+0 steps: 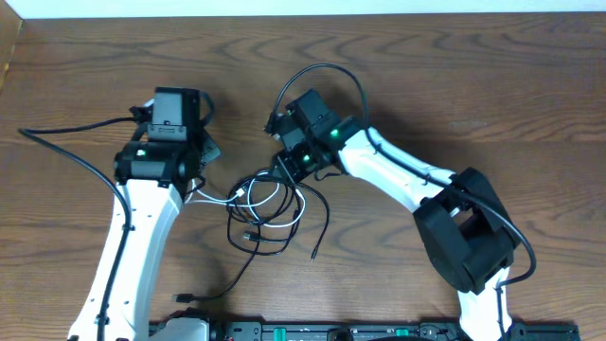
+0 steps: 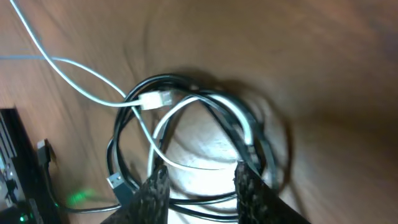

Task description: Untangle cables

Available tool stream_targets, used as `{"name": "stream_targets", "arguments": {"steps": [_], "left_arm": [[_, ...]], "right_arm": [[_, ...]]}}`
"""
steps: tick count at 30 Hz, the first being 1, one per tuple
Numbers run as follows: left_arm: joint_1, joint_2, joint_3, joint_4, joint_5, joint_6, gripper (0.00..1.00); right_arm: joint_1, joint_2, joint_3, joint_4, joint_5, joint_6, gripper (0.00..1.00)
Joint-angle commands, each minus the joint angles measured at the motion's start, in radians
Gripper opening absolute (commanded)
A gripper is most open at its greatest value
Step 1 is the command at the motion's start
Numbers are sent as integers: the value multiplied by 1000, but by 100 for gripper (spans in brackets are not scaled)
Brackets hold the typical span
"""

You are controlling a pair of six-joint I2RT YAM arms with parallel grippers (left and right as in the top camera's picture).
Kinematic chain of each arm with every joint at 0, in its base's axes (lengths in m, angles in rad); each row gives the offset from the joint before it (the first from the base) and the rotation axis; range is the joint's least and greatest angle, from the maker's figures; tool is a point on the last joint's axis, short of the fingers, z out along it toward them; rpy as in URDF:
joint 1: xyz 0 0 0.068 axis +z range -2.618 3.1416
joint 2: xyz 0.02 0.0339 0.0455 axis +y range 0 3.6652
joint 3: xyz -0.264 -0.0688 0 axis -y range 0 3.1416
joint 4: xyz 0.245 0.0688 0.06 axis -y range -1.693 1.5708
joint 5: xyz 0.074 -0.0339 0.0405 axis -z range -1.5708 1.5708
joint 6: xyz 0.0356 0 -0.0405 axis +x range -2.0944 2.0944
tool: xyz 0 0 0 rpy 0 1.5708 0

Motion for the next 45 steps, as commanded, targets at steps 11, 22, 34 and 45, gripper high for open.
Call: {"name": "stream_targets", "arguments": {"steps": [11, 22, 34, 45], "left_arm": [[29, 51, 14, -6, -50, -9, 8], [29, 103, 14, 16, -50, -8, 8], [52, 103, 14, 35, -50, -9, 8], [110, 58, 17, 47, -30, 15, 8]], "right_arm": [[85, -12, -18, 4, 177, 332, 33], [109, 68, -26, 2, 191, 470, 28], [109, 98, -26, 3, 179, 484, 26], [61, 56, -26, -2, 216, 351, 1]]}}
